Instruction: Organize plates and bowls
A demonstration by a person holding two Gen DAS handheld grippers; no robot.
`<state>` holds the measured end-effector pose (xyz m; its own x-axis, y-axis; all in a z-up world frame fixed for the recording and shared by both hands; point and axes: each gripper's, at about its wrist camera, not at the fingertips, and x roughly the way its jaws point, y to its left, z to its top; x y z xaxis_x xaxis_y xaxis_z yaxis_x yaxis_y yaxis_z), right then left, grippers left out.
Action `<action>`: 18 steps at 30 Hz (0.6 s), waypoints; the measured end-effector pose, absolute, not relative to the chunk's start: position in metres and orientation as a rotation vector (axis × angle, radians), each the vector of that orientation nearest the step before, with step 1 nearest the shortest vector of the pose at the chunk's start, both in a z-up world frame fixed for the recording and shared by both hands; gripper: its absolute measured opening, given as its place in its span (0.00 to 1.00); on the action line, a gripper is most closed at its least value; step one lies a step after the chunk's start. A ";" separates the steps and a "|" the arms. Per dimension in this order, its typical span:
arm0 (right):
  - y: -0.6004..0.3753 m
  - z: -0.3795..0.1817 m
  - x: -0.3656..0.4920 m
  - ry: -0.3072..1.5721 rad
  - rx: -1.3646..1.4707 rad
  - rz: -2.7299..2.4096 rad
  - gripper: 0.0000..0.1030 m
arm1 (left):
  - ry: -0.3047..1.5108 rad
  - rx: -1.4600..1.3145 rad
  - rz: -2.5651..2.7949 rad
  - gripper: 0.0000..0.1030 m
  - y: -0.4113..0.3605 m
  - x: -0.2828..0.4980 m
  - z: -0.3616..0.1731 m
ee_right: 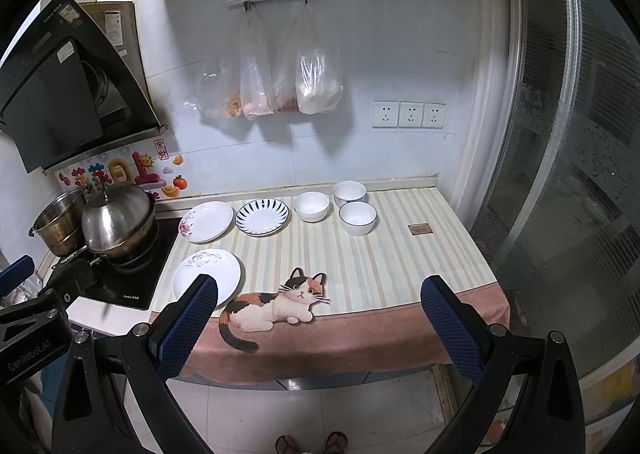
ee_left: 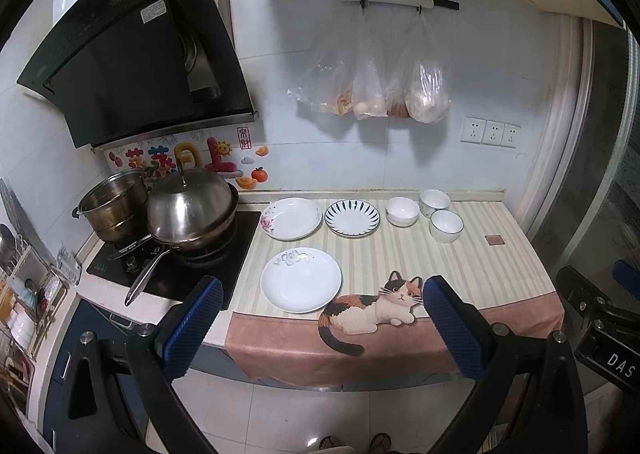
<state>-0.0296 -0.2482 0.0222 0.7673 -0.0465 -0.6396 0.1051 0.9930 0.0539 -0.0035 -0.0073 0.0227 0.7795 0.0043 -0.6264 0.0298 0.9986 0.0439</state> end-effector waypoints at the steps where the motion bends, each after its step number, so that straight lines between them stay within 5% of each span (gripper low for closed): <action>1: -0.249 0.023 -0.029 0.690 0.088 -0.082 1.00 | 0.677 0.053 -0.016 1.00 -0.005 -0.004 0.021; 18: -0.246 0.020 -0.026 0.693 0.082 -0.058 1.00 | 0.668 0.051 -0.004 1.00 -0.005 -0.009 0.018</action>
